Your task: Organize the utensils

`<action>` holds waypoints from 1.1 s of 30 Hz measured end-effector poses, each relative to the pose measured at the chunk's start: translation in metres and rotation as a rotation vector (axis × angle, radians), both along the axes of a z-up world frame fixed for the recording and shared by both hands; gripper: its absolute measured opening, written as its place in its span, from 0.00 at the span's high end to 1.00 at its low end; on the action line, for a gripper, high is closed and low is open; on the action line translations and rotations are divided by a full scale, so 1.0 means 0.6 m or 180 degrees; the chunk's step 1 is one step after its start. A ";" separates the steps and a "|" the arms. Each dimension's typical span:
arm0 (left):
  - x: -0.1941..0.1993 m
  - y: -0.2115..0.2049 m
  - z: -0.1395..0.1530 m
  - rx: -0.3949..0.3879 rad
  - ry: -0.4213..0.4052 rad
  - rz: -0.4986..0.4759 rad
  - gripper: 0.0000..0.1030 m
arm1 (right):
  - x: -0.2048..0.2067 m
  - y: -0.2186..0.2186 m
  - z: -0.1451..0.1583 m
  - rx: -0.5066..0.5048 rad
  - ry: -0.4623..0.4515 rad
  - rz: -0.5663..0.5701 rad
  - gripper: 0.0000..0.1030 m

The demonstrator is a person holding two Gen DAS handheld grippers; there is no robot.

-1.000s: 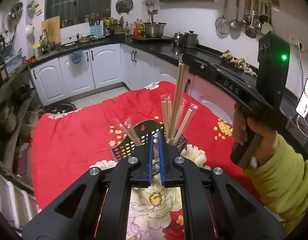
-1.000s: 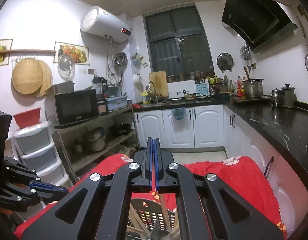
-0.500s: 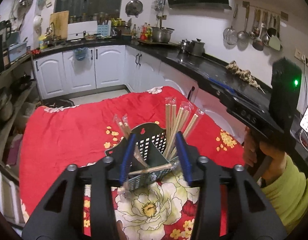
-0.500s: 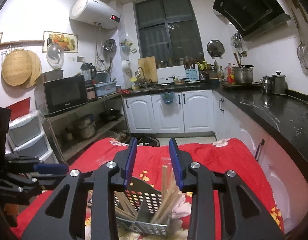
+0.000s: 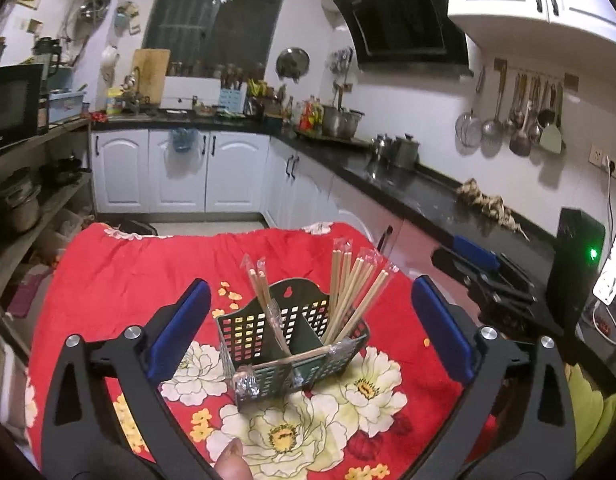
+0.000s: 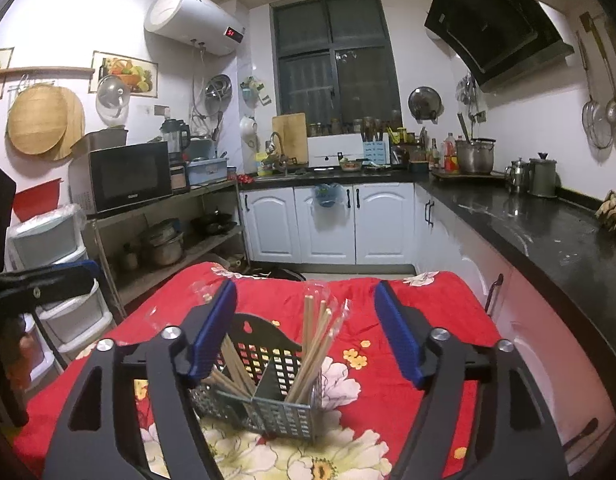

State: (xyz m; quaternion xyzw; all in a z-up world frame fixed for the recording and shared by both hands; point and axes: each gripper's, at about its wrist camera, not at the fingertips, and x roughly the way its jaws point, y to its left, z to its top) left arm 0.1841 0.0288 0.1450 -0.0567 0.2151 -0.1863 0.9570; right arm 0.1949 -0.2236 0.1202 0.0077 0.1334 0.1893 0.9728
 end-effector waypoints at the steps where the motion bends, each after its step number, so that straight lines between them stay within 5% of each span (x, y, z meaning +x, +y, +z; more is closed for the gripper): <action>1: -0.006 0.000 -0.001 -0.0021 -0.0028 0.0042 0.10 | -0.007 -0.002 -0.002 -0.0006 -0.0010 0.0005 0.26; 18: -0.078 -0.005 -0.084 -0.0018 0.0031 0.0591 0.10 | -0.109 -0.011 -0.054 -0.0175 0.0023 0.0037 0.09; 33: -0.130 -0.008 -0.208 0.0143 0.0272 0.0903 0.10 | -0.169 0.004 -0.181 -0.0335 0.0181 -0.0017 0.06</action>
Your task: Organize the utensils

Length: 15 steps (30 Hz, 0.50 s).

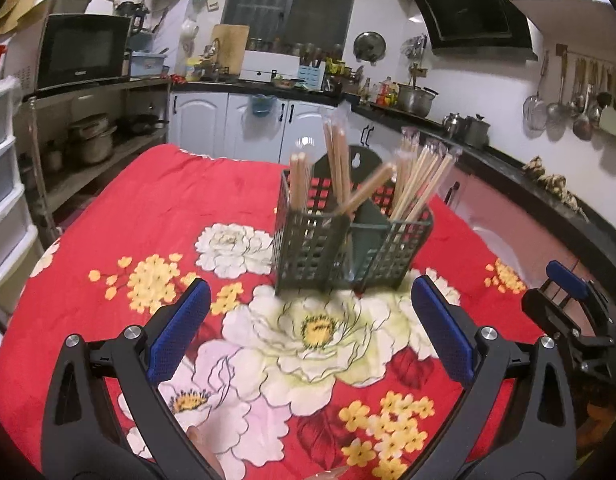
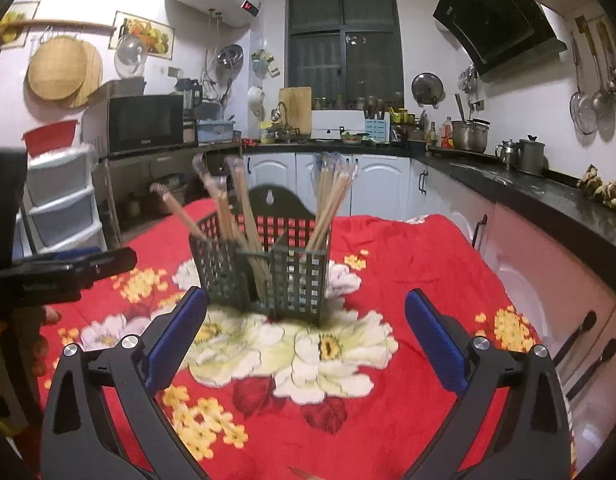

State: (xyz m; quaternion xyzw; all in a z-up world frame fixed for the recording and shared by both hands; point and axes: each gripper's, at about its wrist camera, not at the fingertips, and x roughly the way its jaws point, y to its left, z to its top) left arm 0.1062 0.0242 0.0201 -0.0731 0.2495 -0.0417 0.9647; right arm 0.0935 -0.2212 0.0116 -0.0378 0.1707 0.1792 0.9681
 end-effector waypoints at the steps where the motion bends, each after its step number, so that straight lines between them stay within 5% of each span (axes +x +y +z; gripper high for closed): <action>1: -0.005 -0.002 -0.007 0.0015 -0.0006 0.0003 0.10 | -0.003 0.002 -0.006 -0.0002 0.0012 -0.0011 0.06; 15: -0.046 -0.024 -0.048 0.0220 -0.0415 0.0161 0.10 | -0.050 -0.014 -0.034 0.0169 -0.0348 -0.0267 0.06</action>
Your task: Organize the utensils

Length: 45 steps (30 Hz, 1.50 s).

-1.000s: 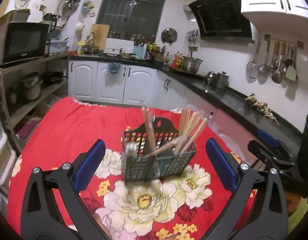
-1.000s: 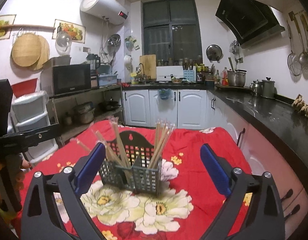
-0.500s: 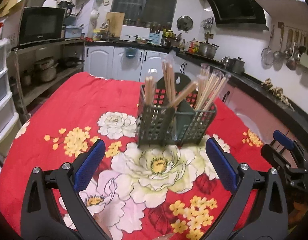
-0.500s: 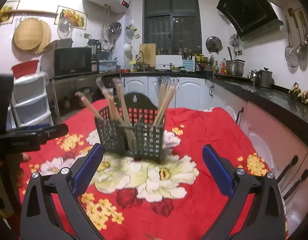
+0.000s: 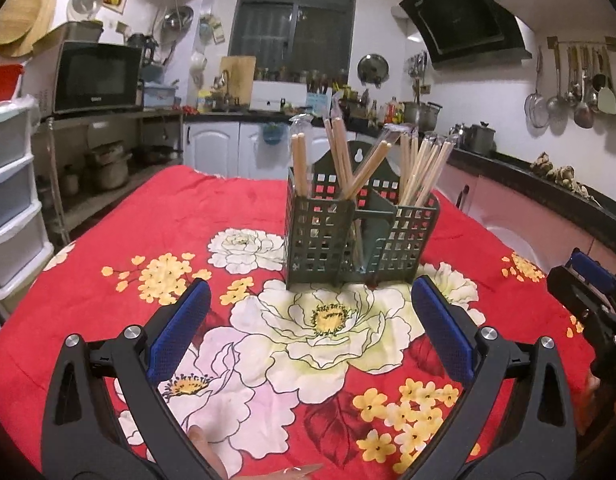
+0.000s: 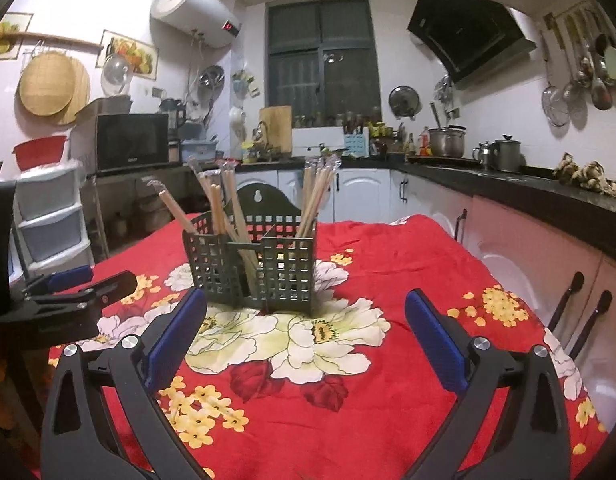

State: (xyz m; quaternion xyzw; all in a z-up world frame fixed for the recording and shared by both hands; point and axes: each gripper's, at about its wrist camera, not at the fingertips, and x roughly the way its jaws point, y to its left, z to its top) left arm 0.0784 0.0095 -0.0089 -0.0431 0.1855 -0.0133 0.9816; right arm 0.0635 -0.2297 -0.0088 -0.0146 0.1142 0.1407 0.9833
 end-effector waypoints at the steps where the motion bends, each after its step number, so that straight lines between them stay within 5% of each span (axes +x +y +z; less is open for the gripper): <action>1: -0.005 -0.002 -0.003 0.0002 -0.0060 -0.0038 0.10 | -0.005 0.001 -0.001 -0.0047 -0.0069 -0.0031 0.06; 45: -0.011 -0.016 -0.016 0.0018 -0.0073 -0.0151 0.10 | -0.006 -0.010 -0.013 0.0019 -0.0112 -0.0104 0.06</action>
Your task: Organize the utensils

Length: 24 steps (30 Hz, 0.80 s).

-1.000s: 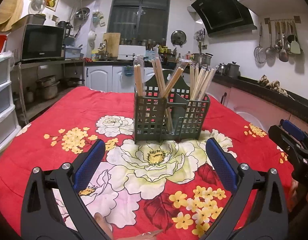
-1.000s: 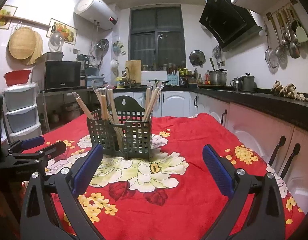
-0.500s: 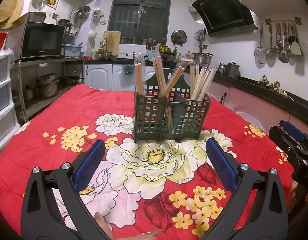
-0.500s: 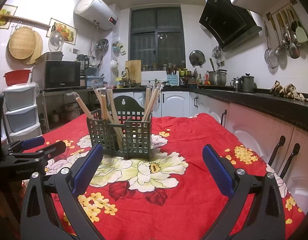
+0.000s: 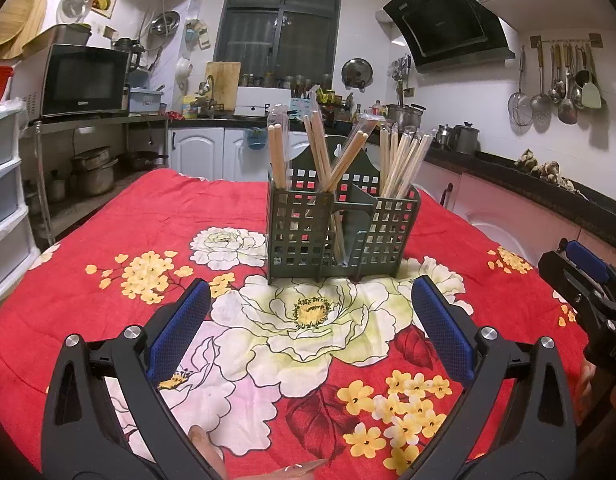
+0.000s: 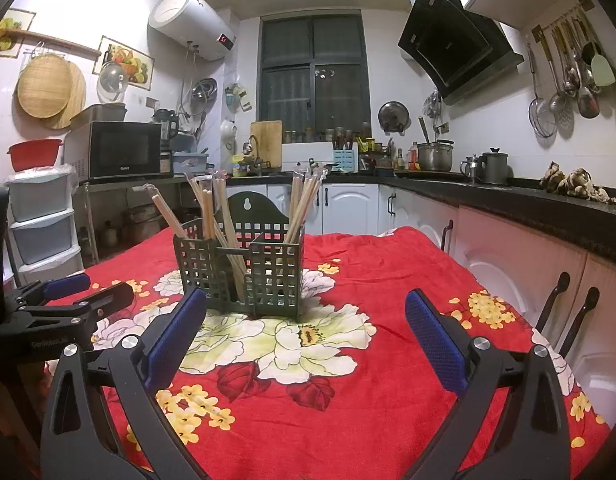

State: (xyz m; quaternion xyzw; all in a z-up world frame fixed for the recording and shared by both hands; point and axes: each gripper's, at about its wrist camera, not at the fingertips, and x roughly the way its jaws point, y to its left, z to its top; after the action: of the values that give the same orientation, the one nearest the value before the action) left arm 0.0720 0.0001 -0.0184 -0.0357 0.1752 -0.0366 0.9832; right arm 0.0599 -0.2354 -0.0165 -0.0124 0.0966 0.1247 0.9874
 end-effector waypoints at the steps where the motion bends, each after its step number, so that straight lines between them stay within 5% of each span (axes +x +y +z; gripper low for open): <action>1: -0.001 -0.001 -0.001 -0.0003 0.0001 -0.0003 0.10 | 0.000 0.001 0.000 0.0004 0.0000 0.0006 0.06; 24: 0.000 -0.003 -0.003 0.0001 0.0014 -0.0006 0.10 | -0.001 0.000 0.000 0.0003 -0.0011 0.0010 0.06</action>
State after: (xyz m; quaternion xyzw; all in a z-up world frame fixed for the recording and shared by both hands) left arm 0.0721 -0.0015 -0.0201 -0.0355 0.1774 -0.0374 0.9828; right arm 0.0595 -0.2352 -0.0166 -0.0123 0.0949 0.1263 0.9874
